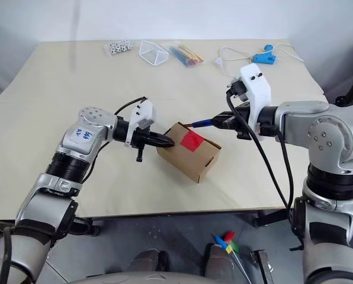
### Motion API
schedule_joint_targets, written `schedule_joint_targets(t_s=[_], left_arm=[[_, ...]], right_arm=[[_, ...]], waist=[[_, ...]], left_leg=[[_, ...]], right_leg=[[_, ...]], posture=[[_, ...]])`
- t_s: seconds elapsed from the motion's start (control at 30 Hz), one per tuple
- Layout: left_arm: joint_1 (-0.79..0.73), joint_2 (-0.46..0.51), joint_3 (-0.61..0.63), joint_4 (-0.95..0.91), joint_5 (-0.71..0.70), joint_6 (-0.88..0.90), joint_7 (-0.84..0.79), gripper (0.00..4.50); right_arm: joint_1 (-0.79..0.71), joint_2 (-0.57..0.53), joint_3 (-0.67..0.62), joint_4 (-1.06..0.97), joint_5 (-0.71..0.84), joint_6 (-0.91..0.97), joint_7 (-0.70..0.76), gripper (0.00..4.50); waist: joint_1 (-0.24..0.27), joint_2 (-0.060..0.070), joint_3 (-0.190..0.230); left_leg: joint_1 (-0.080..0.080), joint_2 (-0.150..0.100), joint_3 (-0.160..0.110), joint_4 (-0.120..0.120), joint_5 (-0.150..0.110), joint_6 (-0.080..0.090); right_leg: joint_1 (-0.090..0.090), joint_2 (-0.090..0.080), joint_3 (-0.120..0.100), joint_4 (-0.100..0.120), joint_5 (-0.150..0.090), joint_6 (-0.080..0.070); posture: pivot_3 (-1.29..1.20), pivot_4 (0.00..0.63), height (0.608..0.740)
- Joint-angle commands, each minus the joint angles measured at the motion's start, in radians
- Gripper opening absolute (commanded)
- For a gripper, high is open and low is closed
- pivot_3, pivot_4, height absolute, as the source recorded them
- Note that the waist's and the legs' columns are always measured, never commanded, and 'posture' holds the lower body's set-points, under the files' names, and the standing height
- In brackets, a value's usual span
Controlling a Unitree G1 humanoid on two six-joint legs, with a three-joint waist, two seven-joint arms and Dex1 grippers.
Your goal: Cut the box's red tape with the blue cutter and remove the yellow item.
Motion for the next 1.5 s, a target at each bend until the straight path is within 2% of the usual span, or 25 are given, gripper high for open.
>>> schedule_joint_targets(t_s=[0.03, 0.87, 1.5], left_arm=[[-0.016, -0.007, -0.039, 0.020, 0.050, 0.017, 0.016, 0.00], [-0.009, -0.040, -0.113, -0.055, 0.088, 0.313, 0.113, 0.00], [-0.017, -0.062, -0.106, -0.023, 0.084, 0.337, 0.154, 0.00]], right_arm=[[-0.011, -0.036, 0.015, -0.041, 0.028, -0.001, 0.028, 0.17], [-0.112, -0.217, 0.246, 0.038, 0.035, -0.013, 0.154, 0.17], [-0.149, -0.359, 0.363, 0.059, 0.041, -0.038, 0.300, 0.17]], waist=[[0.004, 0.000, 0.000], [0.027, -0.001, -0.001], [0.043, -0.003, -0.002]], left_leg=[[0.000, 0.000, 0.000, 0.000, 0.000, 0.000], [0.000, 0.000, -0.003, 0.010, -0.001, 0.001], [0.000, 0.000, -0.003, 0.012, -0.001, 0.001]], right_leg=[[0.000, 0.000, 0.000, 0.000, 0.000, 0.000], [0.004, 0.000, 0.001, 0.005, 0.000, 0.000], [0.005, -0.001, 0.001, 0.004, 0.000, 0.000]], posture=[[0.00, 0.150, 0.740], [0.00, 0.150, 0.740], [0.00, 0.150, 0.740]])
